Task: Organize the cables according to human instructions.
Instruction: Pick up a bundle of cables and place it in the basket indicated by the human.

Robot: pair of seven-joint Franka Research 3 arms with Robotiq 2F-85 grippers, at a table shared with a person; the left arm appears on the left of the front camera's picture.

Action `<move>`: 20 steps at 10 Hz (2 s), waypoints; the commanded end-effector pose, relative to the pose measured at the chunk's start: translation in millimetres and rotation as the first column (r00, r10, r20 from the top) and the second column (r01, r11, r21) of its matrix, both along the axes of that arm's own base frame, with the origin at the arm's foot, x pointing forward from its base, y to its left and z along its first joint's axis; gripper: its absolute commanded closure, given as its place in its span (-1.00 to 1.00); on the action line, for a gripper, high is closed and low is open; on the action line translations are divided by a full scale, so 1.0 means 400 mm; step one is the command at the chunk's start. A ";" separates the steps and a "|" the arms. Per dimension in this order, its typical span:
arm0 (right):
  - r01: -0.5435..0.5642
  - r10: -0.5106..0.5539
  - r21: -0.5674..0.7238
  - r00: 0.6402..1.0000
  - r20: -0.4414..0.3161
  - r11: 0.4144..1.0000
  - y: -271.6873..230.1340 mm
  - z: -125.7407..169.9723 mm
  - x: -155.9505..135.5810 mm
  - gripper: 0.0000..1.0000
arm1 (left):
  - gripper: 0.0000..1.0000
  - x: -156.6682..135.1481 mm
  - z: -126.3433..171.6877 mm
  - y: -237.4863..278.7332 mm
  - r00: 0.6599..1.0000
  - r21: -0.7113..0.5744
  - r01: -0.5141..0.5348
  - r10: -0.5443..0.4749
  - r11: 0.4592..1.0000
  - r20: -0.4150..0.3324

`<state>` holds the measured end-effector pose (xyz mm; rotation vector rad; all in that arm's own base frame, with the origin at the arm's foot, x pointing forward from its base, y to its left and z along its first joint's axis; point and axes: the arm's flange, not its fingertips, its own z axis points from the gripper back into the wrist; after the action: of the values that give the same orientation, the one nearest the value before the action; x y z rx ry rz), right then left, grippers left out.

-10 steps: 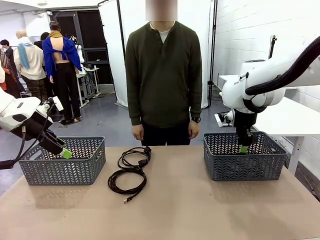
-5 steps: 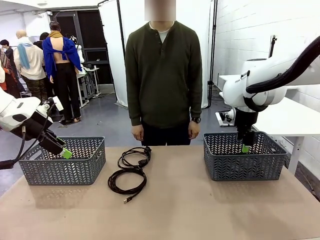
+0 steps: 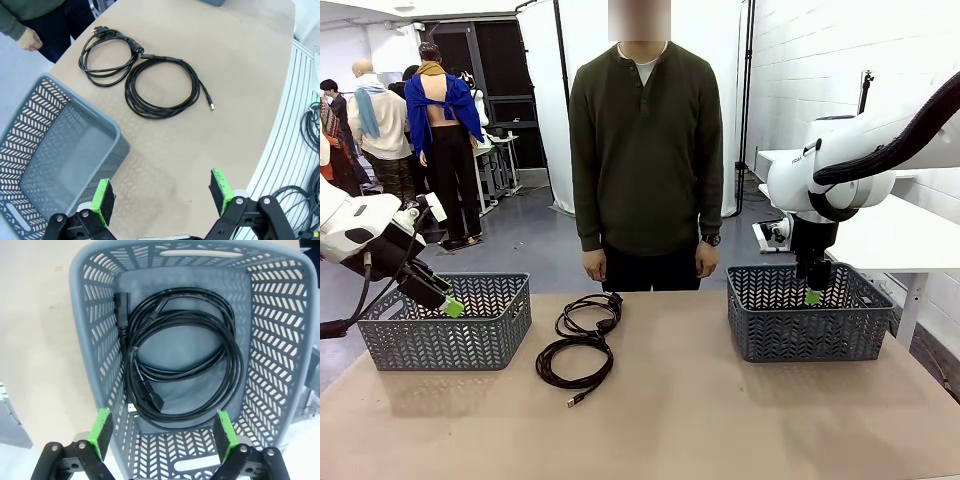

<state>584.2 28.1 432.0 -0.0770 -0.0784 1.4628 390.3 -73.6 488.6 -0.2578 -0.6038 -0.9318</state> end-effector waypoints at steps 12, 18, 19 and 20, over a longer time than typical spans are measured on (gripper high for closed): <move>0.384 -0.399 0.290 0.917 -0.008 0.877 0.186 0.149 -0.222 -1.00 | -1.00 0.003 -0.002 0.008 1.000 -0.014 0.020 -0.020 1.000 0.001; 0.352 -0.365 0.371 0.930 -0.039 0.859 0.290 0.097 -0.376 -1.00 | -1.00 0.003 -0.002 0.008 1.000 -0.014 0.020 -0.020 1.000 0.001; 0.353 -0.365 0.372 0.930 -0.041 0.858 0.292 0.088 -0.385 -1.00 | -1.00 0.003 -0.002 0.008 1.000 -0.014 0.020 -0.020 1.000 0.001; 0.357 -0.367 0.367 0.929 -0.045 0.859 0.297 0.085 -0.390 -1.00 | -1.00 0.003 -0.002 0.008 1.000 -0.014 0.020 -0.020 1.000 0.001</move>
<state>433.7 148.1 469.6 0.1734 -0.3172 1.0763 390.3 -73.5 488.5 -0.2578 -0.6036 -0.9314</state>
